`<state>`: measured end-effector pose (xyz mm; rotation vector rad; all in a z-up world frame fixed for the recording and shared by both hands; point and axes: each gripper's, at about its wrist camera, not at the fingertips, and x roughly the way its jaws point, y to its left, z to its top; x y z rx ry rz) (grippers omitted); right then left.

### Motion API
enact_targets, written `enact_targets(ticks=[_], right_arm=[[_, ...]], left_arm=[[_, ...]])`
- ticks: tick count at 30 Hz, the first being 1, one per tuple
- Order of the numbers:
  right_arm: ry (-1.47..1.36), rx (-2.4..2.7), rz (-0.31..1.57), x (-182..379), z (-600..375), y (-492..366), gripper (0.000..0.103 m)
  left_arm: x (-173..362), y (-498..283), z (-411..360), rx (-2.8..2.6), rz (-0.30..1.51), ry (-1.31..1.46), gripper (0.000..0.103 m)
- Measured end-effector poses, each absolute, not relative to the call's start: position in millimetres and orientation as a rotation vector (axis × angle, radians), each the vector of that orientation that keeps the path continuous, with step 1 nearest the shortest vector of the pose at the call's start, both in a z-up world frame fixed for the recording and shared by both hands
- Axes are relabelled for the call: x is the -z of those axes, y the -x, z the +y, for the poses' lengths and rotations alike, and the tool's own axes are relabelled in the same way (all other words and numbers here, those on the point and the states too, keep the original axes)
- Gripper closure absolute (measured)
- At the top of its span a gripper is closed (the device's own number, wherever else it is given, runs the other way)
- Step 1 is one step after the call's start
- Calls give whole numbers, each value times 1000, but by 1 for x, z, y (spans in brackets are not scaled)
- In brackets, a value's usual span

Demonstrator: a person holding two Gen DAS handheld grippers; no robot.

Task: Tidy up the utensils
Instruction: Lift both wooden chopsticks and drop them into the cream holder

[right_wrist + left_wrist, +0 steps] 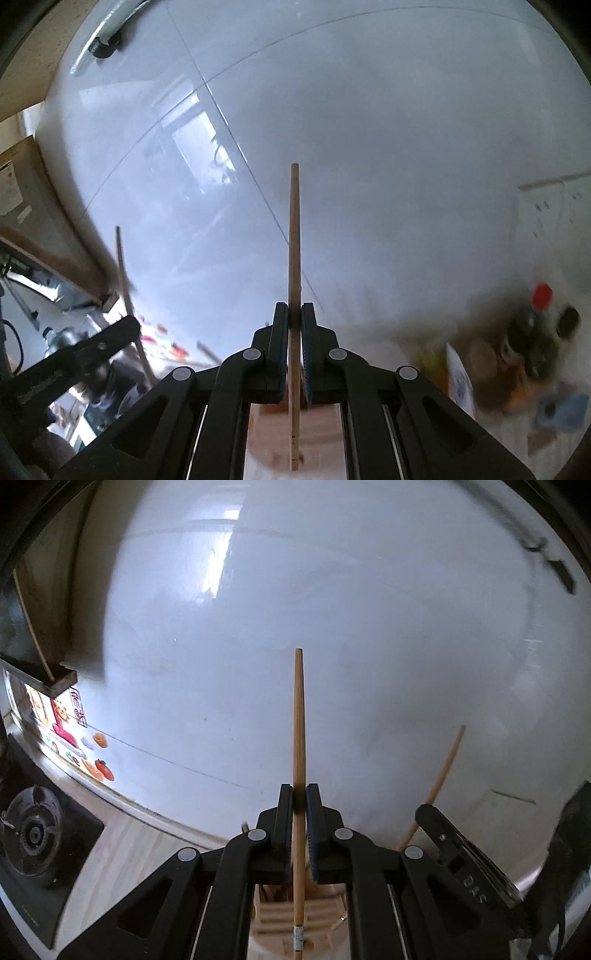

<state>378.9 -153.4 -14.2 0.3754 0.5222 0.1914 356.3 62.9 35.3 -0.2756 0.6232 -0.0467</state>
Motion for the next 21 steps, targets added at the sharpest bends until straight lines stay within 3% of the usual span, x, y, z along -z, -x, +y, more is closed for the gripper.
enact_targets(ticks=[8,21], right_arm=[[-297,-187,450,30,-134,-427,96],[-241,-171,391,52,-116,-429,96]], left_arm=[[-2,-398,66,7,623,291,99],[27,-412,52,7,601,206,98]])
